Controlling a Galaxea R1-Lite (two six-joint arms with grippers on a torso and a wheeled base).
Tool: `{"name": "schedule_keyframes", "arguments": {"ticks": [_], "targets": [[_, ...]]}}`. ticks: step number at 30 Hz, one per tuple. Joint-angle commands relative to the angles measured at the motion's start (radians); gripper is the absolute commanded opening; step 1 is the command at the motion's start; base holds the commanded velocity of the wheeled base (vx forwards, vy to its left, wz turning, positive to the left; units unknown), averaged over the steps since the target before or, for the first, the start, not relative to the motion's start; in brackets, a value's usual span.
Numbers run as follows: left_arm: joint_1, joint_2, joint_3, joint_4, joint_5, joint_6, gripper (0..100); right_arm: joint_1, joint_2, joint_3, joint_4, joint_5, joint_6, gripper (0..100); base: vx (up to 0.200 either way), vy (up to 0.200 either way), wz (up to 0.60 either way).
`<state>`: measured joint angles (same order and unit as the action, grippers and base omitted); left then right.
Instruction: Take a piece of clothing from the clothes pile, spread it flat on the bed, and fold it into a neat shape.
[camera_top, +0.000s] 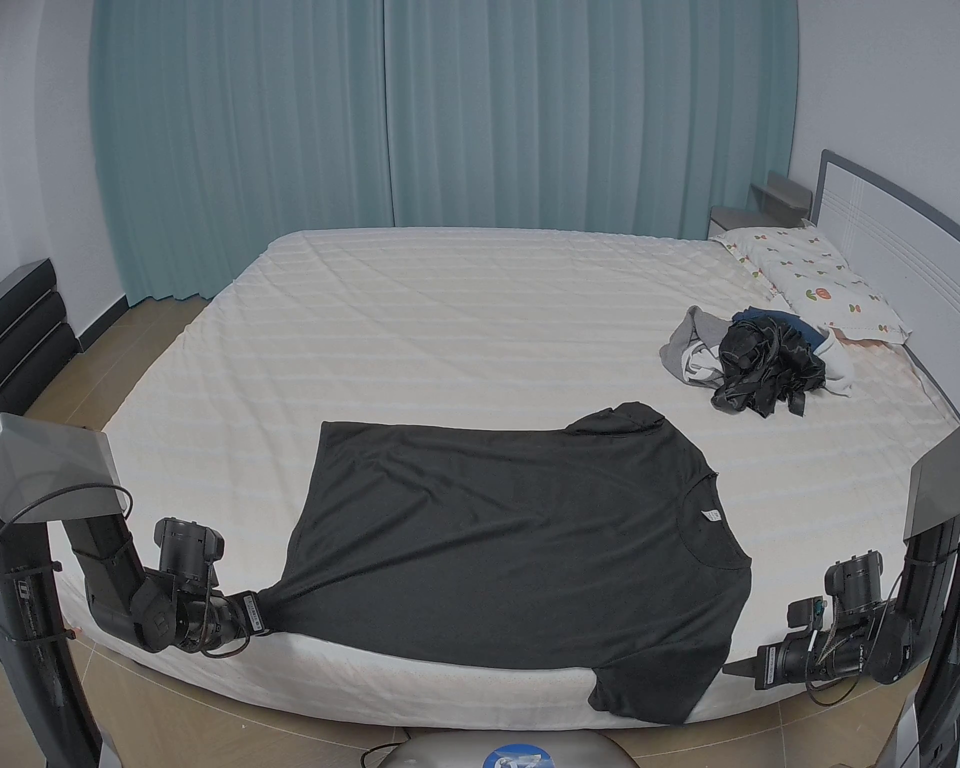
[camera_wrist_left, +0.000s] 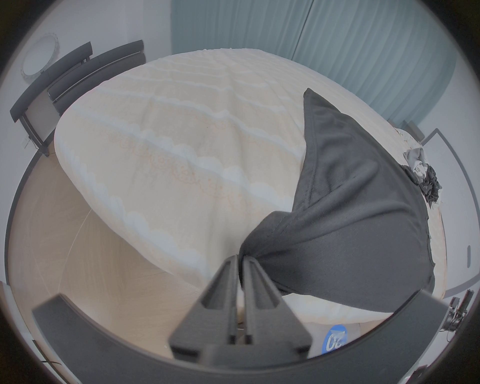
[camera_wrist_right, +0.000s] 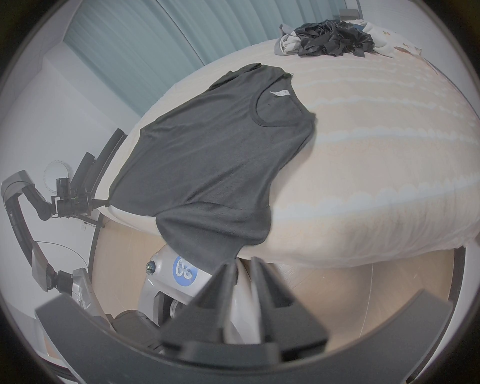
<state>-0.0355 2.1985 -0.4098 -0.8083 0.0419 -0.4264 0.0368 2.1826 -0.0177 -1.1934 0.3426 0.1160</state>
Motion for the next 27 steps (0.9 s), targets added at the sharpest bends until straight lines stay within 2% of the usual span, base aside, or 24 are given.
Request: {"name": "schedule_keyframes", "arguments": {"ticks": [1,6,8,10,11,12,13,20,21,27], "targets": [[-0.006,-0.005,0.006,0.0,-0.002,0.0,100,-0.005,0.017,0.018,-0.026,0.001,0.004,100,0.0,0.0,0.0],[-0.004,-0.011,0.009,0.0,-0.002,0.0,100,-0.023,0.036,0.002,-0.084,0.003,0.01,100,0.0,0.0,0.0],[0.005,-0.029,0.005,-0.002,-0.002,0.0,100,-0.032,0.059,-0.022,-0.112,0.003,0.044,100,0.0,0.0,0.0],[0.016,-0.043,-0.003,-0.002,-0.004,-0.003,100,-0.026,0.065,-0.045,-0.143,0.003,0.12,100,0.0,0.0,0.0],[0.016,-0.043,-0.003,-0.002,-0.004,-0.003,100,-0.026,0.065,-0.045,-0.143,0.003,0.12,100,0.0,0.0,0.0],[0.022,-0.049,-0.007,0.0,-0.011,-0.005,100,-0.017,0.072,-0.068,-0.153,0.003,0.177,100,0.0,0.0,0.0],[0.026,-0.051,-0.007,0.0,-0.013,-0.005,100,-0.011,0.079,-0.077,-0.153,0.003,0.189,100,0.0,0.0,0.0],[0.034,-0.042,-0.011,0.0,-0.016,-0.003,100,-0.006,0.143,-0.153,-0.155,0.003,0.212,100,0.0,0.0,0.0],[0.034,-0.042,-0.011,0.0,-0.016,-0.003,100,-0.008,0.144,-0.156,-0.155,0.001,0.214,0,0.0,0.0,0.0],[0.032,-0.04,-0.007,0.001,-0.019,-0.003,100,-0.037,0.134,-0.14,-0.155,-0.01,0.214,0,0.0,0.0,0.0]]}}
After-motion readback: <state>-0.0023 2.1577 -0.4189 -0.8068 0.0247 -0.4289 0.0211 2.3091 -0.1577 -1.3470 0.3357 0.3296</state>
